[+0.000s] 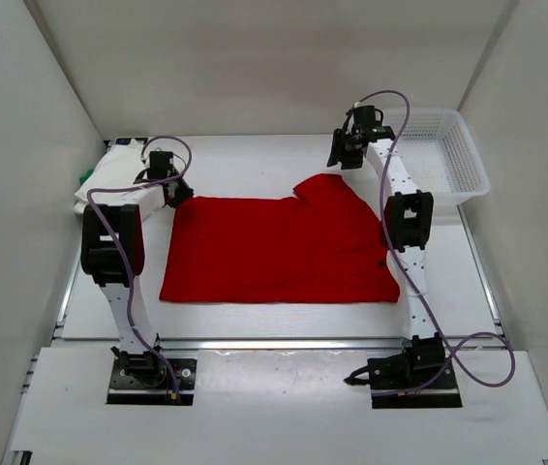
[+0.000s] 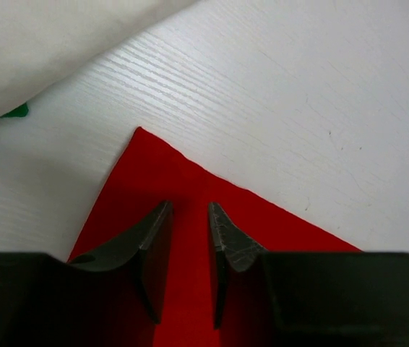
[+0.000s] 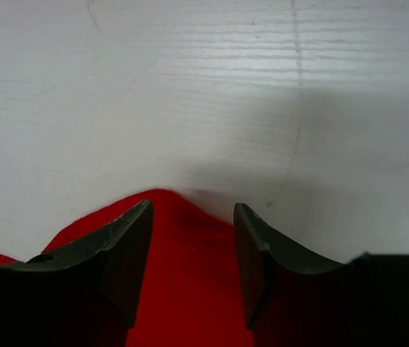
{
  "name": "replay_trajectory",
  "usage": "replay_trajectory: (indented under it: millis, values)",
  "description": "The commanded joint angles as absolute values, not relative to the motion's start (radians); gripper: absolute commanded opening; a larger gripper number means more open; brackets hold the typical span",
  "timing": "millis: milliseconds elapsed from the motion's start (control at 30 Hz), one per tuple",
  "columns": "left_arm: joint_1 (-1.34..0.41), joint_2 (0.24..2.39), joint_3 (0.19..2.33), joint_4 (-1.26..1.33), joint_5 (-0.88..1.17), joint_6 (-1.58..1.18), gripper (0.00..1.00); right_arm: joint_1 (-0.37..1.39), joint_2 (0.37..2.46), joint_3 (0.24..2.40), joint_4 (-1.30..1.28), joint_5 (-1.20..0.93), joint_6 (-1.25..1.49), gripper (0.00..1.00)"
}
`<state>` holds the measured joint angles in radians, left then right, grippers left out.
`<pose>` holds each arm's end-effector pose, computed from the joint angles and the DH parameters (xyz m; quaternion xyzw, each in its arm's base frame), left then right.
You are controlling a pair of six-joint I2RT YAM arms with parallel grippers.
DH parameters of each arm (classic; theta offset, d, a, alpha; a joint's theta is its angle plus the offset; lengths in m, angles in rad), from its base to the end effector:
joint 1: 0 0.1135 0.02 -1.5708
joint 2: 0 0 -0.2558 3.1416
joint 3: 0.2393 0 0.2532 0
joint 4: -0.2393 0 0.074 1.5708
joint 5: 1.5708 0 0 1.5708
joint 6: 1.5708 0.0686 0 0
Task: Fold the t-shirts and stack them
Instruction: Grap the side of the flattened tshirt furthest away from the robot with both arms
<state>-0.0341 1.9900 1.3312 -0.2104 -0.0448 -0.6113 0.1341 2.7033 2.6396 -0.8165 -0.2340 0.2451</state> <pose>0.4472 -0.0122 0.1352 -0.2746 0.8978 -0.0890 0.3325 0.5831 0.0947 0.1578 0.0124 0.9353 0.1712 0.3094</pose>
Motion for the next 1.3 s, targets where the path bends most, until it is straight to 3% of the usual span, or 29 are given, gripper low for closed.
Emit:
replay_trajectory:
  millis: [0,133,300,500,667,933,1000,1133,1167,1200,1267]
  values:
    - [-0.037,1.919,1.321,-0.179,-0.029,-0.609,0.37,0.117,2.600,2.576,-0.828,-0.179,0.204,0.46]
    - [-0.044,1.922,1.316,-0.166,-0.012,-0.615,0.37,0.124,2.628,2.556,-0.867,-0.239,0.198,0.44]
    - [-0.055,1.924,1.321,-0.161,-0.014,-0.617,0.37,0.124,2.638,2.537,-0.793,-0.296,0.212,0.50]
    - [-0.052,1.916,1.315,-0.160,-0.011,-0.601,0.37,0.109,2.648,2.533,-0.732,-0.397,0.232,0.51]
    - [-0.049,1.924,1.316,-0.164,-0.021,-0.598,0.37,0.104,2.668,2.534,-0.741,-0.356,0.224,0.52]
    - [-0.032,2.009,1.454,-0.308,-0.060,-0.557,0.37,0.123,2.697,2.514,-0.772,-0.399,0.195,0.47]
    - [-0.025,2.048,1.491,-0.362,-0.058,-0.548,0.42,0.132,2.698,2.508,-0.775,-0.387,0.199,0.48]
    - [-0.015,2.065,1.509,-0.382,-0.072,-0.526,0.46,0.130,2.686,2.522,-0.781,-0.407,0.198,0.29]
    - [-0.014,2.065,1.512,-0.385,-0.072,-0.525,0.45,0.127,2.684,2.517,-0.782,-0.408,0.204,0.19]
    - [-0.009,2.075,1.519,-0.390,-0.060,-0.526,0.43,0.130,2.677,2.534,-0.788,-0.410,0.198,0.10]
    - [-0.003,2.062,1.500,-0.376,-0.045,-0.531,0.38,0.136,2.649,2.556,-0.795,-0.391,0.187,0.00]
